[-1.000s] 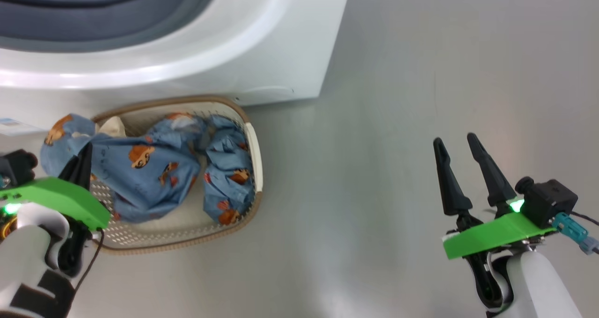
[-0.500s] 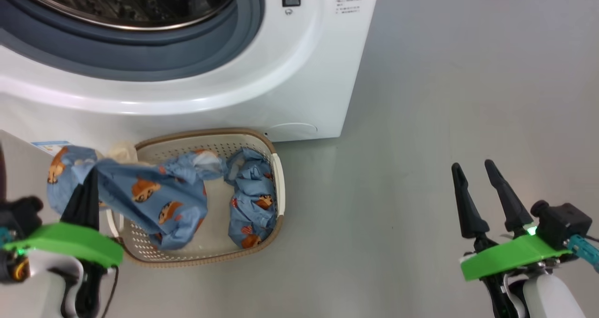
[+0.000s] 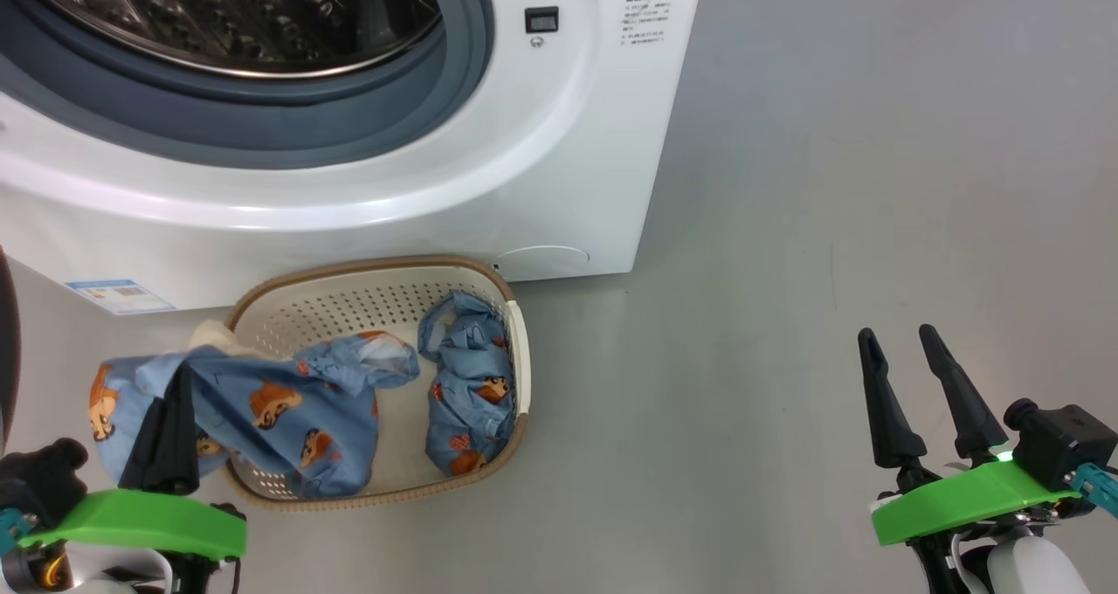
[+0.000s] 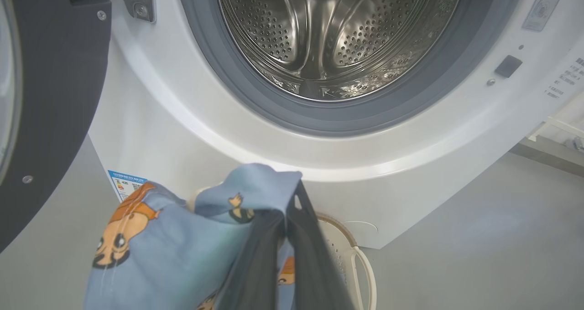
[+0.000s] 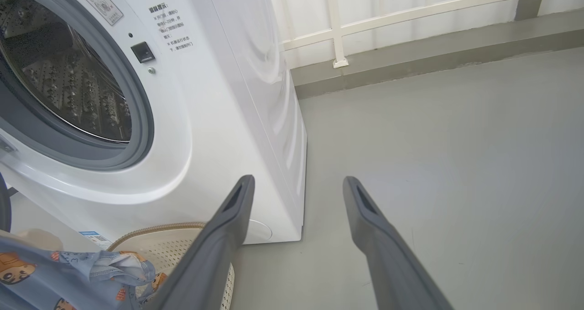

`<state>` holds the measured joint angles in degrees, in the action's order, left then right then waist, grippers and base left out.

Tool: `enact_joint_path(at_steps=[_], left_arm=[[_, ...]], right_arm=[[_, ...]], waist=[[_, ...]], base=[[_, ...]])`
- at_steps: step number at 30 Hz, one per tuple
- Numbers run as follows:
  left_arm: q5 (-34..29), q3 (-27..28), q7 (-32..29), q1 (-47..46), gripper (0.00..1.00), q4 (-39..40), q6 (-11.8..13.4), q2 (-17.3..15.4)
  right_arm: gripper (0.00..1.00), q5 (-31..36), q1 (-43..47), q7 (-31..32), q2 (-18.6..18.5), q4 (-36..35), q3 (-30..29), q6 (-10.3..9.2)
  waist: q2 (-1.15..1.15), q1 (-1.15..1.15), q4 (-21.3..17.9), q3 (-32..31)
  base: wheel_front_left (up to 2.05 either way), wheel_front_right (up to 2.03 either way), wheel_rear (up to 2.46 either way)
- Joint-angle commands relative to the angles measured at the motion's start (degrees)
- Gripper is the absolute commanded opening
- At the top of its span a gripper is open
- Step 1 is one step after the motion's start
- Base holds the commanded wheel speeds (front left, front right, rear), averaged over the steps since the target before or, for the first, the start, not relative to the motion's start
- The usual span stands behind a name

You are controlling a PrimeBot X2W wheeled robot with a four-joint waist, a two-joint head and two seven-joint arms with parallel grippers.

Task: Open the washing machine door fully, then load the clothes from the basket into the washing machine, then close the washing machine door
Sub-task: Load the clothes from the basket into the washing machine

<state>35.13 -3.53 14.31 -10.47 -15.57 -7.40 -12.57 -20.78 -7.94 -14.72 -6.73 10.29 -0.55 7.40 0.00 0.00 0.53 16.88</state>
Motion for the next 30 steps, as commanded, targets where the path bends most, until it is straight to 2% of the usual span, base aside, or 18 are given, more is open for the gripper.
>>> enact_joint_path(at_steps=[1, 8, 17, 22, 30], left_arm=[[-1.0, 2.2, 0.7, -1.3, 0.0, 1.9, -0.1, -1.7], [-0.8, 2.1, 0.7, -6.7, 0.0, 4.3, -0.1, -3.3], [-1.4, 0.6, 0.7, -22.3, 0.0, 4.4, -0.1, -8.2], [-0.9, -1.3, 0.7, -31.8, 0.0, -1.6, -0.1, -9.7], [1.6, -6.6, 0.7, -45.0, 0.0, -18.3, -0.1, -12.1]], right_arm=[[1.0, -0.2, 0.8, -0.3, 0.2, -1.6, 1.5, 0.09], [1.0, 0.1, -0.3, -0.3, 1.0, -1.9, 1.9, 0.09], [1.0, 0.3, -2.0, -0.3, 2.4, -2.0, 2.7, 0.09], [1.0, 0.3, -2.9, -0.3, 3.0, -2.3, 3.5, 0.09], [1.0, 0.2, -4.5, -0.3, 3.7, -2.9, 4.8, 0.09]], waist=[[0.0, 0.0, -0.4, 0.7], [0.0, 0.0, -1.3, 2.7], [0.0, 0.0, -3.5, 5.7], [0.0, 0.0, -5.4, 7.4], [0.0, 0.0, -8.8, 11.5]], base=[[0.0, 0.0, 0.0], [0.0, 0.0, 0.0], [0.0, 0.0, 0.0], [0.0, 0.0, 0.0], [0.0, 0.0, 0.0]])
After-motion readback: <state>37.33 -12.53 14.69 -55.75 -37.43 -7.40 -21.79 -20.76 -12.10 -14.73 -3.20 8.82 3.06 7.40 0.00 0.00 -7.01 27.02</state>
